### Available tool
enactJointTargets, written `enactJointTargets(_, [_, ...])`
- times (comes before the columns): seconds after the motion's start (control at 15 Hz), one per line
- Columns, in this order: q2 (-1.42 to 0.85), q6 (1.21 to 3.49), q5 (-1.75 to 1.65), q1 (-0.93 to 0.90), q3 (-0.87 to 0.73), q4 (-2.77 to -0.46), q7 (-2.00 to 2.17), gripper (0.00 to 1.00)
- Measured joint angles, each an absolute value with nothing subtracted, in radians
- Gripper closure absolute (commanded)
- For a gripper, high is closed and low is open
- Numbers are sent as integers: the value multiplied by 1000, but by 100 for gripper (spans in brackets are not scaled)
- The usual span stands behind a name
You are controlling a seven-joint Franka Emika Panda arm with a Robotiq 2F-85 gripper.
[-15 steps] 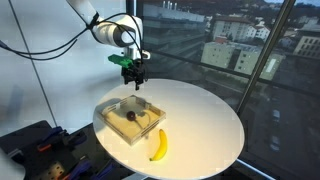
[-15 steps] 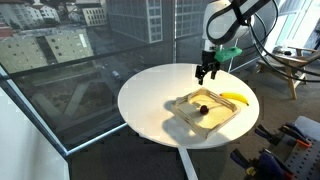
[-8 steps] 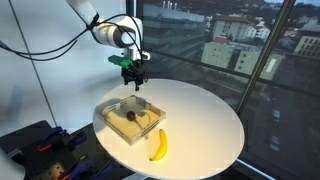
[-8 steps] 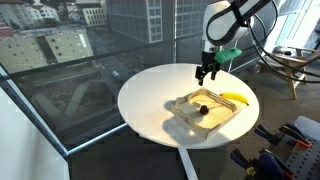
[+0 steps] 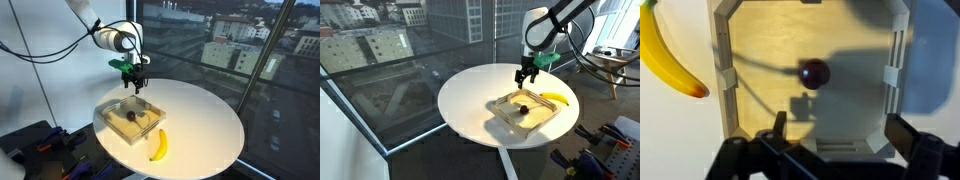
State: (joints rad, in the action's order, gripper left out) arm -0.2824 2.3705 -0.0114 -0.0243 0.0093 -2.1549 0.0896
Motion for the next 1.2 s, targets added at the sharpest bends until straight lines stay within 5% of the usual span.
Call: enactJointTargets(1.2, [-373,2493,-11,-26,8,-2190,90,0])
